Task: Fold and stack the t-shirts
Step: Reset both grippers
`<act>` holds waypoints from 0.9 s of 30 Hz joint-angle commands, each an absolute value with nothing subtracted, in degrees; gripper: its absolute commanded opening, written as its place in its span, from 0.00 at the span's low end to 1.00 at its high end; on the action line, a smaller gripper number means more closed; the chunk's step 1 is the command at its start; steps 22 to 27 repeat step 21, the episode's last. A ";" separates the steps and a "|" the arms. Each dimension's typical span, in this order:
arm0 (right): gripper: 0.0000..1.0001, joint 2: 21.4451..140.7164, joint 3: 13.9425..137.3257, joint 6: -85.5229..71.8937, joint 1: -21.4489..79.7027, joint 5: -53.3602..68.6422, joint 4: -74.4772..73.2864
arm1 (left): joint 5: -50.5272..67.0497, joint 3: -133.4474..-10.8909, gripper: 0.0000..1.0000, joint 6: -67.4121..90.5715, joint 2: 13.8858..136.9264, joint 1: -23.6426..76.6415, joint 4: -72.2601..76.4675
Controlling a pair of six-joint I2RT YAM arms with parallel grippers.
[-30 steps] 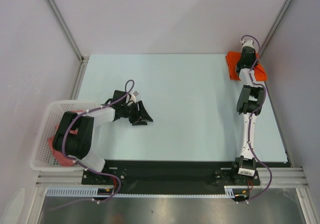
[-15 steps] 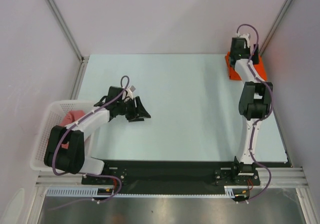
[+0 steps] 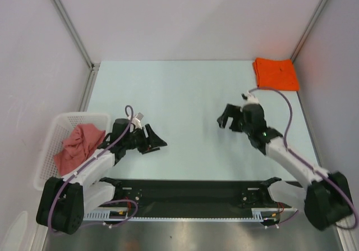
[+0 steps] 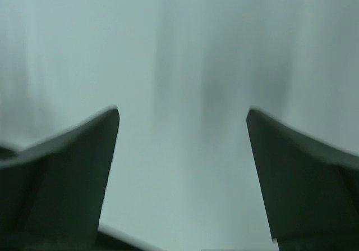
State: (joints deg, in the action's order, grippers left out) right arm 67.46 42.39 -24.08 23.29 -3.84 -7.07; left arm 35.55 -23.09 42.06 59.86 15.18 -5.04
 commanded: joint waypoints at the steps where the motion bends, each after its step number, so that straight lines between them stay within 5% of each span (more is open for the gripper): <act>1: 0.99 53.91 26.50 -44.79 22.76 6.50 2.54 | 39.02 -20.14 0.65 47.28 55.64 14.85 5.71; 5: 1.00 29.13 4.62 -59.56 23.64 8.53 9.05 | 41.04 -13.46 0.64 51.58 49.24 15.03 11.85; 12: 1.00 3.01 1.05 -72.06 23.91 3.61 -12.37 | 46.23 -0.45 0.64 63.09 34.47 14.85 29.23; 16: 1.00 4.65 1.41 -77.25 24.08 4.83 -20.12 | 47.63 9.38 0.68 71.35 28.40 14.41 38.57; 21: 1.00 1.85 0.26 -75.69 29.95 4.23 -18.28 | 49.66 9.93 0.78 71.98 23.83 14.33 37.95; 27: 1.00 1.85 0.26 -75.69 29.95 4.23 -18.28 | 49.66 9.93 0.78 71.98 23.83 14.33 37.95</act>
